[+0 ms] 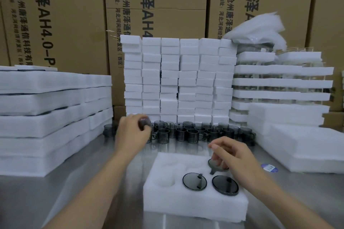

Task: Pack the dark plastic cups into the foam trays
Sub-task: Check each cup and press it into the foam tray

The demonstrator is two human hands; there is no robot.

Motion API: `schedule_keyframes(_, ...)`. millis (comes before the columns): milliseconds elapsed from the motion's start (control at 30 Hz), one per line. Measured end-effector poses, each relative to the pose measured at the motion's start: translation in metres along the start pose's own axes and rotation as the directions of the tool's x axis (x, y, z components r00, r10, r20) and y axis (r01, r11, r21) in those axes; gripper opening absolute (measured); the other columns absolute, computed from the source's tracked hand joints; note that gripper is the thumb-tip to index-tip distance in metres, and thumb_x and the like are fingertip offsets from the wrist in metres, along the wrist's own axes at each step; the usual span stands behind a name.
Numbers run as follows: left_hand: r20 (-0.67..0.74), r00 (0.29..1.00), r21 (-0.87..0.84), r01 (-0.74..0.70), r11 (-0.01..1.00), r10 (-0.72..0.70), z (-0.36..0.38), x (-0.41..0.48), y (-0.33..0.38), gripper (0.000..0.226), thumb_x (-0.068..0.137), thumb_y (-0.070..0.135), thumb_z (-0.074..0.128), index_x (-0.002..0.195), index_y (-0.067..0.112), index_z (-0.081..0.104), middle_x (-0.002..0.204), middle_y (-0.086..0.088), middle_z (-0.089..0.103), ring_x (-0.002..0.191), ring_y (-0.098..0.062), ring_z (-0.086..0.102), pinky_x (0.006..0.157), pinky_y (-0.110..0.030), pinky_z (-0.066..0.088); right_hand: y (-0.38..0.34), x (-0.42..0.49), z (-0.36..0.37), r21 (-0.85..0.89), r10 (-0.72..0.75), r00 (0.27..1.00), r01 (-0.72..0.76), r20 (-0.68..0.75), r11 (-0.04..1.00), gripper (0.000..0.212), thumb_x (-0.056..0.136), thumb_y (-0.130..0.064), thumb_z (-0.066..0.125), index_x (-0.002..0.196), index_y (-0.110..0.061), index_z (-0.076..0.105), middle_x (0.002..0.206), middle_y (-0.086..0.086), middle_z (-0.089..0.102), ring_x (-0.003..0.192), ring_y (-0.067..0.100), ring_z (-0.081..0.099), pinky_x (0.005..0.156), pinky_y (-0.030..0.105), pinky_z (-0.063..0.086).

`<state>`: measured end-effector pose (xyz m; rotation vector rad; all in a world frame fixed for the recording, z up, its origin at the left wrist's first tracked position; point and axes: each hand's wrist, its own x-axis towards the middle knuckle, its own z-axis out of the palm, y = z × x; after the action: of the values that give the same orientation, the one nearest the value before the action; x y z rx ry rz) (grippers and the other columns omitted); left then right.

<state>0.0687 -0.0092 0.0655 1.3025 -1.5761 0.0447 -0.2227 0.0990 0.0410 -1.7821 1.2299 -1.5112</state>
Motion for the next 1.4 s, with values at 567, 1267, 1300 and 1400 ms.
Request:
schedule_keyframes(567,0.252,0.878,-0.613,-0.181,0.769,0.408,0.003,-0.048,0.110,0.053,0.089,0.024,0.085,0.133,0.044,0.064,0.129,0.023,0.057,0.116,-0.008,0.064,0.094,-0.018,0.056,-0.011,0.001,-0.005,0.232,-0.145,0.986,0.162,-0.087,0.959,0.044,0.088,-0.025,0.083,0.130,-0.030,0.071,0.121,-0.001,0.077,0.104,0.024,0.077,0.068,0.033,0.063)
schedule_keyframes(1267,0.226,0.851,-0.550,-0.289,0.783,0.473,0.018,-0.058,0.116,0.069,0.082,0.015,0.088,0.141,0.039,0.062,0.131,0.019,0.060,0.130,-0.012,0.058,0.093,-0.020,0.050,-0.001,0.000,-0.005,-0.149,-0.347,0.923,0.325,-0.164,0.934,0.054,0.082,-0.038,0.079,0.128,-0.051,0.056,0.126,-0.018,0.069,0.100,0.010,0.074,0.072,0.014,0.052)
schedule_keyframes(1300,0.241,0.866,-0.577,-0.235,0.783,0.437,0.016,-0.058,0.117,0.070,0.082,0.019,0.091,0.142,0.041,0.060,0.129,0.019,0.064,0.127,-0.010,0.061,0.091,-0.021,0.051,-0.001,0.000,-0.005,-0.161,-0.352,0.921,0.327,-0.166,0.931,0.054,0.082,-0.039,0.079,0.130,-0.049,0.056,0.126,-0.016,0.069,0.100,0.012,0.074,0.073,0.014,0.052)
schedule_keyframes(1400,0.358,0.890,-0.726,0.075,0.683,0.283,0.013,-0.058,0.126,0.062,0.088,0.038,0.088,0.142,0.041,0.057,0.107,-0.001,0.076,0.097,-0.010,0.075,0.078,-0.022,0.054,-0.001,0.002,-0.008,-0.211,-0.376,0.911,0.339,-0.168,0.917,0.045,0.089,-0.024,0.082,0.123,-0.045,0.063,0.115,-0.012,0.070,0.097,0.016,0.071,0.068,0.014,0.050)
